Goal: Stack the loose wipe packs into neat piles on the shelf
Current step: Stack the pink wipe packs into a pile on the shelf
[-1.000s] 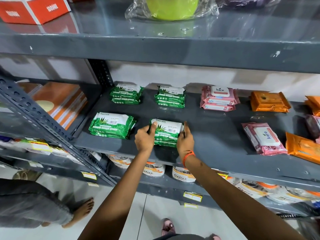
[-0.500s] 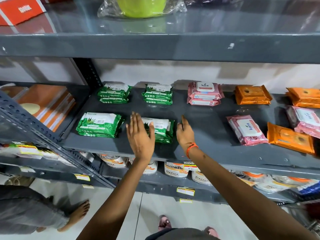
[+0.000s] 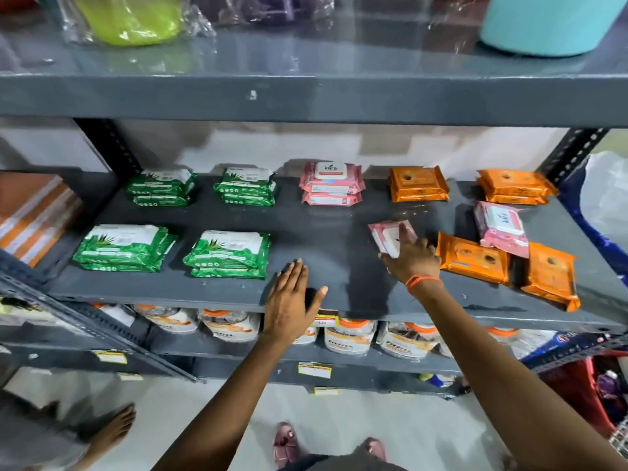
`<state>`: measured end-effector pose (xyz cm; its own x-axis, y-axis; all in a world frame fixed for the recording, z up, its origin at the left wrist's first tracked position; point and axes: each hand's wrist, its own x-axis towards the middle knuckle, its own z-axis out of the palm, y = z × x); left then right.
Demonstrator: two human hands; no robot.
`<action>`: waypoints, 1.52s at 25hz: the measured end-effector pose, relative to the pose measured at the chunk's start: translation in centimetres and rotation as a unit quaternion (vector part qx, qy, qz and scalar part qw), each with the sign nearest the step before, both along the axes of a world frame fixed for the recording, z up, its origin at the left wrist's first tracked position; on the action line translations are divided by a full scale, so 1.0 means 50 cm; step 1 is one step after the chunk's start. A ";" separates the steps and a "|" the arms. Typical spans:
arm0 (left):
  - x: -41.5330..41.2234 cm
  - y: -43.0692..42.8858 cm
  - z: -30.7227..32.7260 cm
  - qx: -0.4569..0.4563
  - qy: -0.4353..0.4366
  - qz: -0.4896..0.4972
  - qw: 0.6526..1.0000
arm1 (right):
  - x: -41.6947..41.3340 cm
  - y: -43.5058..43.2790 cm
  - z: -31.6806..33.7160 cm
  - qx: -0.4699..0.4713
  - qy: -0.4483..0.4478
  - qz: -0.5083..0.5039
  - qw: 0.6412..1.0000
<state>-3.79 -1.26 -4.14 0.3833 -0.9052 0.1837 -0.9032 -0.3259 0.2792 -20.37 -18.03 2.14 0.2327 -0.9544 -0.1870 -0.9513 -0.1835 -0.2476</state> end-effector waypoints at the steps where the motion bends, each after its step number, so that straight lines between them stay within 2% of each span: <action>1: -0.004 0.002 -0.003 0.009 -0.008 0.010 1.000 | 0.000 0.001 0.002 0.006 -0.007 0.016 1.000; 7: -0.007 0.015 -0.002 0.058 -0.035 0.049 0.996 | 0.051 0.064 0.024 0.091 -0.078 0.111 0.987; 12: 0.003 0.023 0.003 0.083 -0.054 0.030 0.995 | 0.066 0.032 0.084 0.055 -0.022 0.212 0.976; 15: 0.011 0.030 0.003 0.085 -0.048 0.018 0.995 | 0.048 -0.007 0.089 0.129 0.060 0.246 0.959; 16: 0.010 0.031 0.003 0.086 -0.046 0.014 0.995 | 0.048 -0.012 0.084 0.124 0.084 0.283 0.948; 19: 0.012 0.031 0.001 0.089 -0.048 0.012 0.995 | 0.085 -0.013 0.054 0.052 0.028 0.376 0.925; 21: 0.009 0.031 -0.001 0.084 -0.047 0.021 0.995 | 0.103 -0.001 0.029 0.005 -0.015 0.357 0.934; 24: 0.009 0.030 -0.001 0.081 -0.036 0.032 0.996 | 0.115 0.035 -0.006 -0.056 -0.026 0.298 0.953; 29: 0.010 0.029 -0.006 0.076 -0.044 0.034 0.996 | 0.103 0.043 -0.016 -0.047 -0.054 0.256 0.964; 32: 0.010 0.027 -0.012 0.073 -0.039 0.034 0.996 | 0.061 -0.023 0.004 -0.105 -0.110 0.126 0.980; 34: 0.010 0.027 -0.010 0.070 -0.035 0.038 0.996 | 0.009 -0.087 0.016 -0.136 -0.081 0.010 0.987; 38: 0.007 0.027 -0.005 0.079 -0.039 0.041 0.995 | -0.142 -0.174 0.000 -0.023 -0.052 -0.093 0.994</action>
